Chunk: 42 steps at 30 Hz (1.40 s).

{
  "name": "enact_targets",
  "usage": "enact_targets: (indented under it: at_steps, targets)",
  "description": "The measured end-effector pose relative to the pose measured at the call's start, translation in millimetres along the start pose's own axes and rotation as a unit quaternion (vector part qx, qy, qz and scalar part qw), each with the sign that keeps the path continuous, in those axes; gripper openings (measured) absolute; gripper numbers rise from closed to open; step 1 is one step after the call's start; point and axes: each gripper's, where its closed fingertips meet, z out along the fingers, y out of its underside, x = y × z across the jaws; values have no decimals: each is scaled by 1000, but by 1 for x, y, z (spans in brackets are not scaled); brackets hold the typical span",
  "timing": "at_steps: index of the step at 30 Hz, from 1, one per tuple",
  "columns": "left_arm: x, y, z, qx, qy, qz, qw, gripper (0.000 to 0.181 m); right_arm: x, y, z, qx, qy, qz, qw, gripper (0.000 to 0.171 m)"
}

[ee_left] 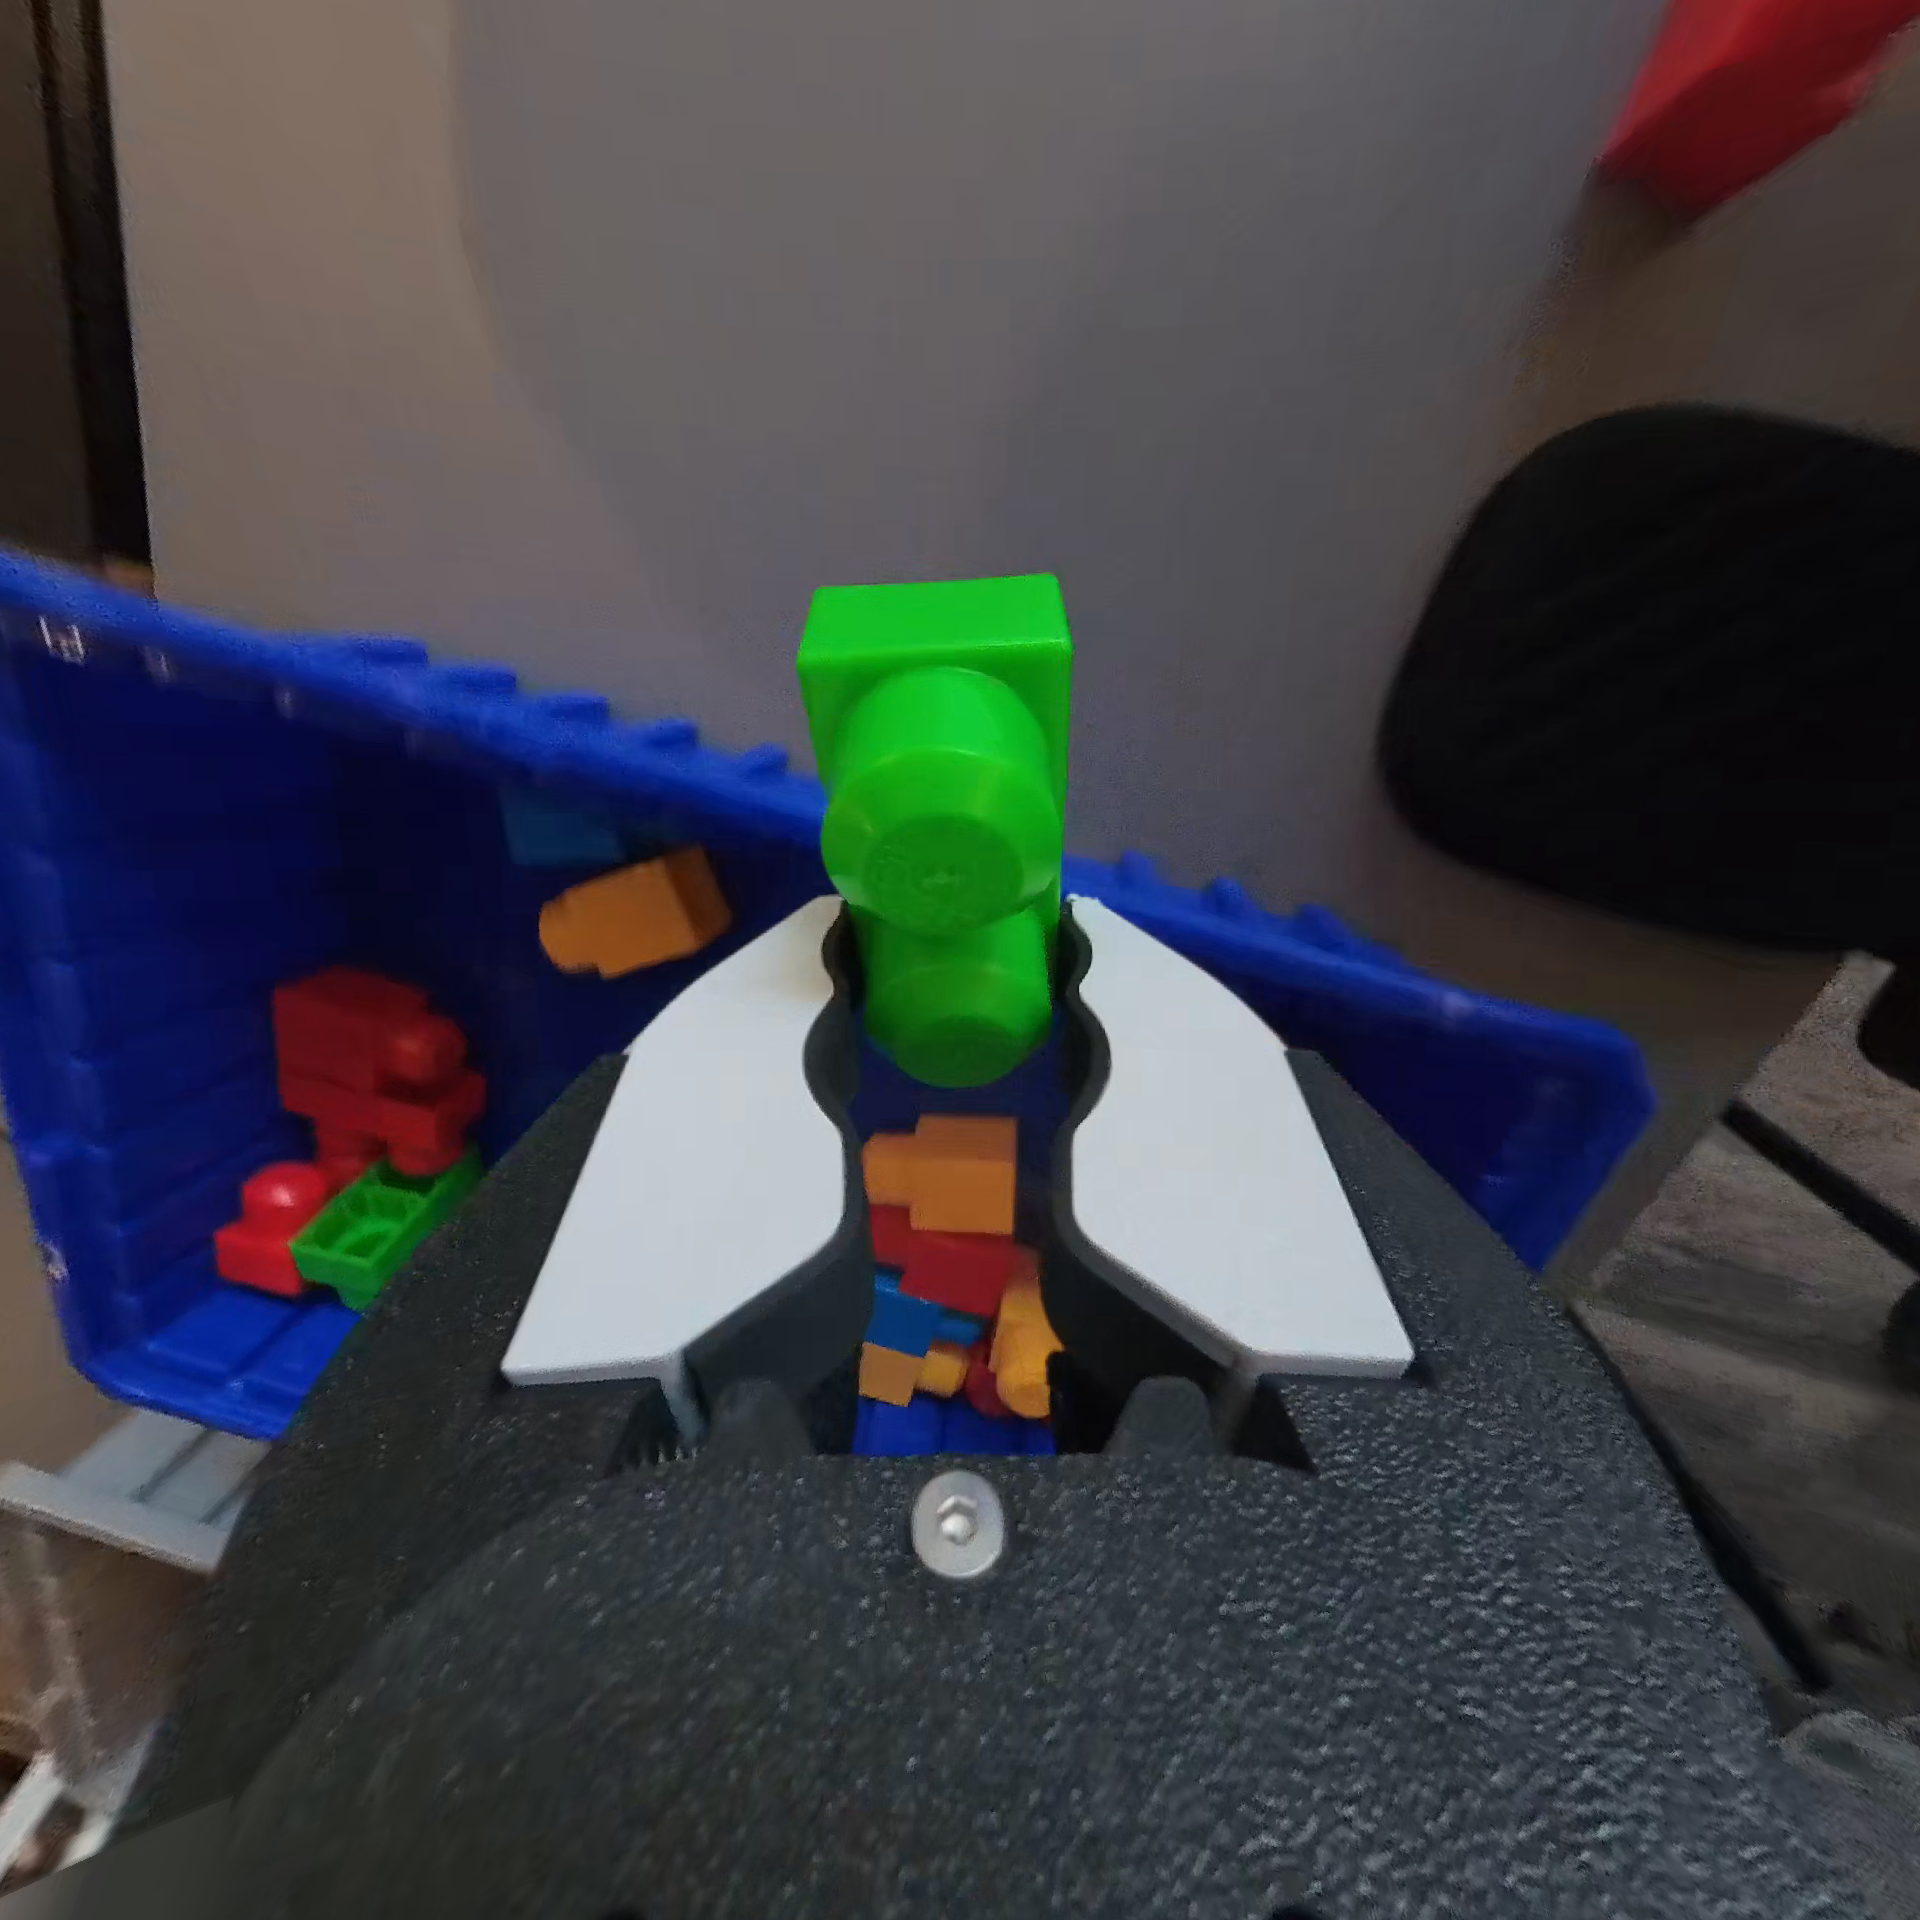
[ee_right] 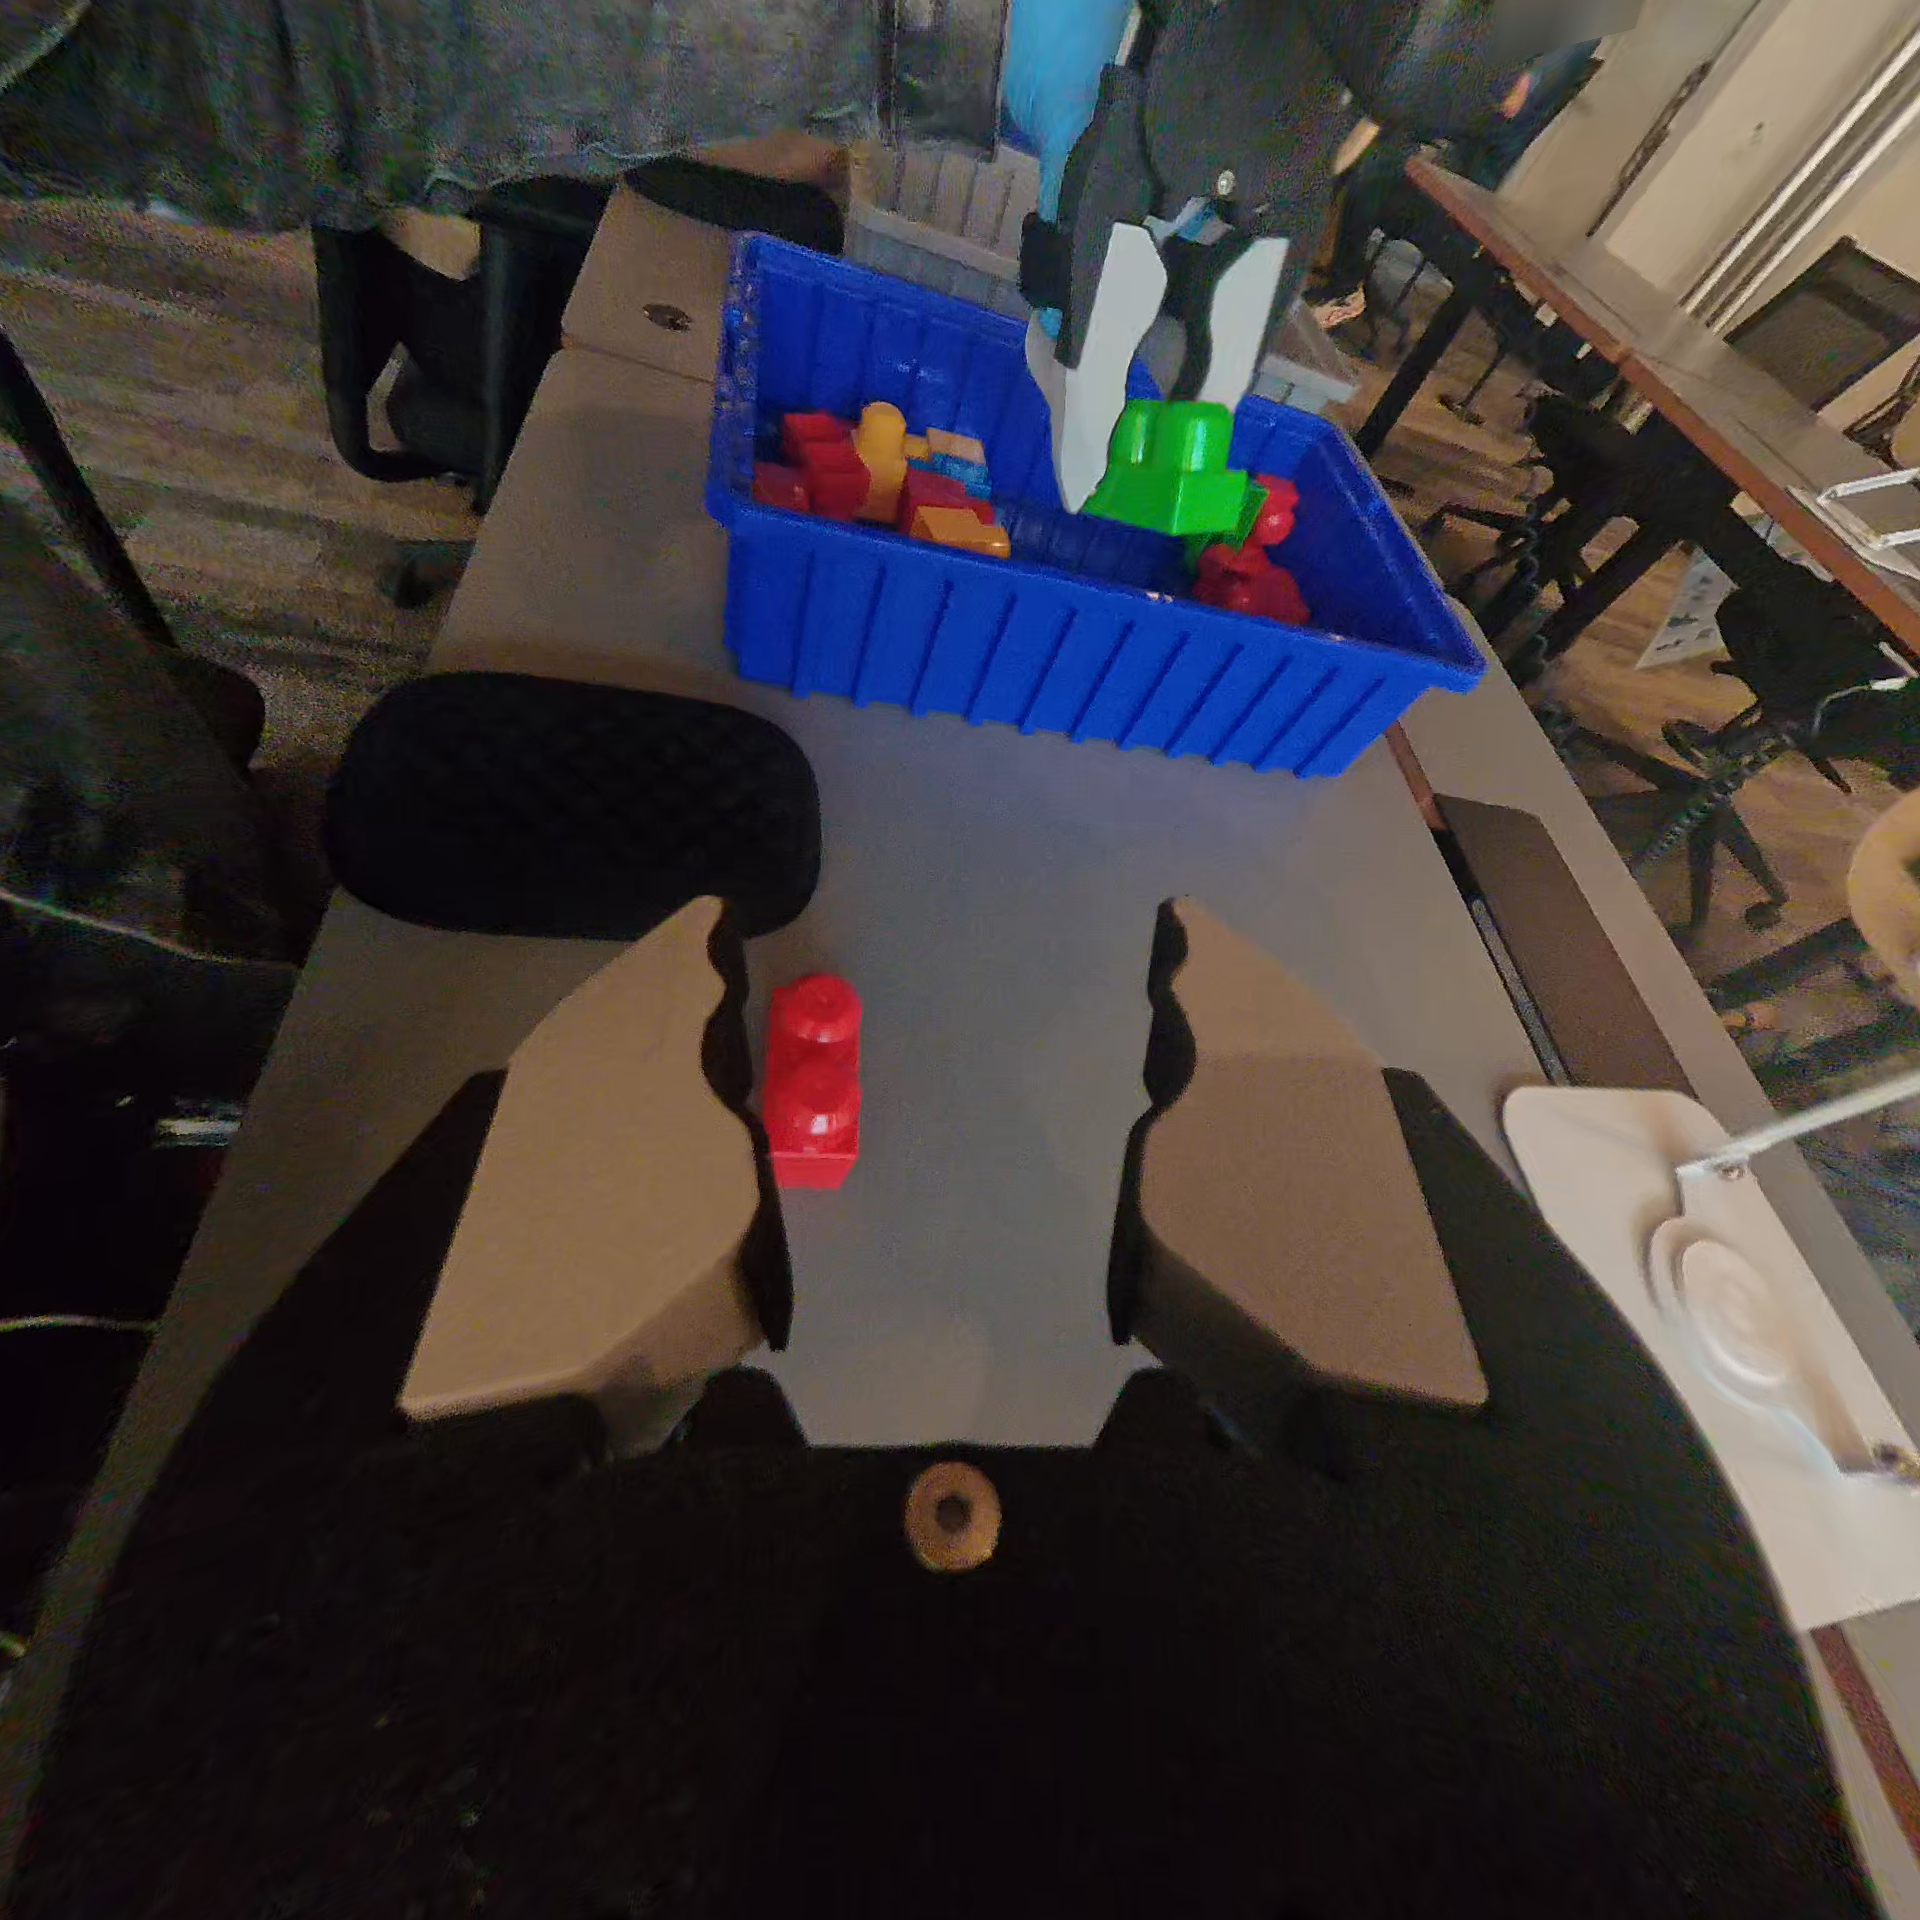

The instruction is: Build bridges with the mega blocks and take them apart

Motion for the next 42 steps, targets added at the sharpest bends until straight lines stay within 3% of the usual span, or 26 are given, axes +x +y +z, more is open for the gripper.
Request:
enact_targets:
  at_steps: [6,11,22,26,29,33,37,39,42]
  targets:
    - [52,-65,-19,22,-6,90,996,36,1,-35,20,7,-11,-8,1000,75]
    - [87,-100,-22,26,0,141,990,36,11,-47,35,-1,5,-7,1000,73]
    - [126,-134,-23,39,6,191,981,36,5,-37,51,-44,-7,-6,999,60]
    - [130,-137,-24,49,11,194,980,36,7,-35,51,-37,6,-14,999,38]
    - [129,-140,-26,64,6,191,979,36,9,-37,48,-21,7,-20,1000,37]
    - [132,-151,-35,137,19,158,978,36,11,-45,38,27,1,-5,1000,36]
    - [130,-164,-47,263,14,102,959,60,12,-62,18,106,-20,30,994,36]
    - [133,-172,-59,343,17,78,936,70,10,-69,9,140,-34,45,988,36]
    - [145,-181,-85,480,47,48,875,66,10,-77,-2,182,-48,67,980,36]
